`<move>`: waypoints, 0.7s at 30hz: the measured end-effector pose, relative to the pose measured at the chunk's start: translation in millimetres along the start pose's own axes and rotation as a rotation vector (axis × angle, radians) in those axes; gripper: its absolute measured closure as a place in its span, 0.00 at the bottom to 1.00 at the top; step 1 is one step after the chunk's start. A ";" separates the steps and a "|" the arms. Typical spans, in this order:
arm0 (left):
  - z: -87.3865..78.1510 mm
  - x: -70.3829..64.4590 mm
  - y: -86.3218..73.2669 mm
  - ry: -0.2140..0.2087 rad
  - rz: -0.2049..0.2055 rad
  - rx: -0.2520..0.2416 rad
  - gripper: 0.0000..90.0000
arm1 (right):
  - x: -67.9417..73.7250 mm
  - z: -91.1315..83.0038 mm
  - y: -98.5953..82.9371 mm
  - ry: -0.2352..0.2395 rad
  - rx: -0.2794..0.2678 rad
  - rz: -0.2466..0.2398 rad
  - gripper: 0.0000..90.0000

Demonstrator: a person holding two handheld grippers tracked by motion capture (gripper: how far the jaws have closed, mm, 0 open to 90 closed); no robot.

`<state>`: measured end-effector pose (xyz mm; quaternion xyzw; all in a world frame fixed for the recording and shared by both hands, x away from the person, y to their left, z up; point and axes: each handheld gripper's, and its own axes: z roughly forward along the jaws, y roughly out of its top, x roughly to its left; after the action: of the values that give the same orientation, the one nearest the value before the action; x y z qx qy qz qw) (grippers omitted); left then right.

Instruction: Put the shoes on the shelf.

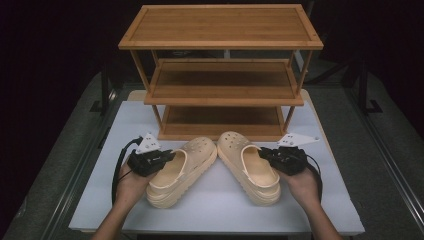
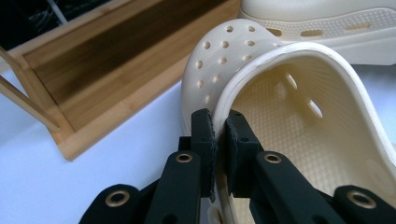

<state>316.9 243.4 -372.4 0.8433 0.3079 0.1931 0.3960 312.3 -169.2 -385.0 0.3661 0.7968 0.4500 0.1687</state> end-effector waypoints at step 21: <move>35.4 29.2 40.7 0.119 -0.021 -0.059 0.93 | -41.8 25.2 24.8 -0.106 -0.010 0.033 0.94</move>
<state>373.5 223.4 -359.7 0.8150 0.3340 0.2476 0.4037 366.3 -176.9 -380.3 0.4018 0.7784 0.4366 0.2051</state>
